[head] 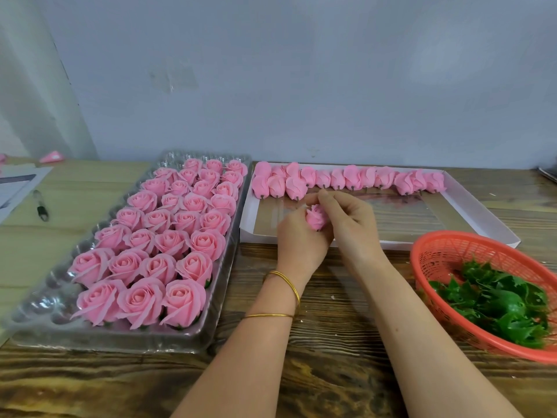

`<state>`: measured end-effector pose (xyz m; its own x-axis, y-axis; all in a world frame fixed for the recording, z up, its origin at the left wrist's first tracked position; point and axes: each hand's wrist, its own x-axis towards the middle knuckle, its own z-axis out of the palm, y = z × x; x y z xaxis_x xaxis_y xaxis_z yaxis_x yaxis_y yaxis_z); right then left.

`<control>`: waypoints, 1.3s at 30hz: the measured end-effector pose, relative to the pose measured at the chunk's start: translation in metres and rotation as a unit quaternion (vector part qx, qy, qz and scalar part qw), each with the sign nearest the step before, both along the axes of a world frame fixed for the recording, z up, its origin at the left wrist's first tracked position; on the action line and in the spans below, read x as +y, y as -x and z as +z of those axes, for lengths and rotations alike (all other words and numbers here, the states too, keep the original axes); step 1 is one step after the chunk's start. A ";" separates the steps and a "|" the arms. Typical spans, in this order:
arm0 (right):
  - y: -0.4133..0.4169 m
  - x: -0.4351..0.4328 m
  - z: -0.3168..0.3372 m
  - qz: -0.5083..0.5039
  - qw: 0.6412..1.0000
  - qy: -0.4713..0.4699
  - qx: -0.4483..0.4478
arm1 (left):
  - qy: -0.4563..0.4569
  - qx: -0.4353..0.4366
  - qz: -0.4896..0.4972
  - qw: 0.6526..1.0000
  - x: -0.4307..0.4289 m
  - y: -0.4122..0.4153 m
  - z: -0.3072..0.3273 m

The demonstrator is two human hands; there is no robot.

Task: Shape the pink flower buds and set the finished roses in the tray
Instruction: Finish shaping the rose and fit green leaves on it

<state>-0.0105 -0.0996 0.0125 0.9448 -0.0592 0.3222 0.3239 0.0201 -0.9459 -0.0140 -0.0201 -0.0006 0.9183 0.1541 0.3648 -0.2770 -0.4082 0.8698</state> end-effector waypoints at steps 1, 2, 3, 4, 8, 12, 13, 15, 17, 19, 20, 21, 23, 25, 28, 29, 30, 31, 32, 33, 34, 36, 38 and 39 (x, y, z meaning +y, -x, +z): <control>0.000 0.001 0.000 -0.003 1.000 0.017 -0.010 | -0.012 -0.003 0.007 1.000 0.000 0.000 0.000; 0.000 0.002 0.000 -0.008 0.999 0.038 -0.019 | -0.023 0.000 0.013 1.000 0.000 -0.001 0.000; 0.000 0.002 -0.001 -0.013 0.998 0.058 -0.026 | -0.033 0.007 0.017 0.999 0.000 -0.001 0.000; -0.001 0.003 -0.003 -0.016 0.997 0.071 -0.033 | -0.040 0.013 0.021 0.999 0.000 -0.001 0.000; -0.002 0.004 -0.008 -0.006 0.995 0.082 -0.059 | -0.030 0.024 0.026 0.999 0.000 0.000 -0.001; -0.001 0.003 -0.008 0.026 0.991 0.102 -0.084 | -0.035 0.005 0.028 0.999 0.000 0.002 0.000; -0.002 0.004 -0.009 0.030 0.991 0.100 -0.084 | -0.038 0.000 0.029 0.999 0.000 0.002 0.000; -0.003 0.003 -0.011 0.036 0.992 0.096 -0.074 | -0.039 -0.001 0.029 0.999 0.000 0.002 0.000; -0.003 0.003 -0.012 0.049 0.993 0.094 -0.062 | -0.043 0.005 0.033 0.999 0.000 0.000 -0.001; -0.003 0.002 -0.012 0.065 0.992 0.095 -0.054 | -0.048 0.017 0.038 0.998 0.000 -0.001 -0.002; -0.003 0.001 -0.012 0.072 0.991 0.099 -0.049 | -0.052 0.021 0.039 0.998 0.001 -0.002 -0.003; -0.003 0.001 -0.013 0.078 0.991 0.102 -0.040 | -0.058 0.023 0.039 0.997 0.001 -0.002 -0.003; -0.004 0.000 -0.013 0.089 0.989 0.114 -0.024 | -0.076 0.020 0.035 0.996 0.001 -0.003 -0.003; -0.004 -0.001 -0.012 0.102 0.985 0.137 -0.021 | -0.082 0.017 0.033 0.996 0.001 -0.004 -0.003; -0.001 -0.003 -0.009 0.121 0.979 0.163 -0.016 | -0.073 0.016 0.030 0.997 0.002 -0.006 -0.004; -0.002 -0.003 -0.010 0.123 0.977 0.173 -0.014 | -0.068 0.018 0.027 0.997 0.003 -0.006 -0.004; -0.002 -0.005 -0.010 0.124 0.976 0.178 -0.010 | -0.066 0.018 0.021 0.997 0.003 -0.008 -0.004; -0.002 -0.006 -0.010 0.125 0.977 0.175 -0.004 | -0.073 0.018 0.013 0.997 0.004 -0.009 -0.003; -0.002 -0.008 -0.010 0.129 0.979 0.160 0.006 | -0.086 0.016 0.001 0.996 0.004 -0.009 -0.002; -0.002 -0.011 -0.010 0.133 0.981 0.139 0.024 | -0.099 0.016 -0.017 0.995 0.004 -0.009 -0.001; -0.002 -0.013 -0.008 0.131 0.984 0.108 0.047 | -0.090 0.015 -0.039 0.995 0.004 -0.008 -0.001; -0.003 -0.016 -0.002 0.120 0.989 0.007 0.087 | 0.005 0.029 -0.100 0.995 0.004 -0.006 -0.002; -0.004 -0.020 0.003 0.121 0.981 -0.113 0.098 | 0.054 0.046 -0.153 0.986 0.004 -0.003 -0.003; -0.004 -0.022 0.005 0.124 0.975 -0.156 0.097 | 0.056 0.057 -0.175 0.981 0.004 -0.002 -0.004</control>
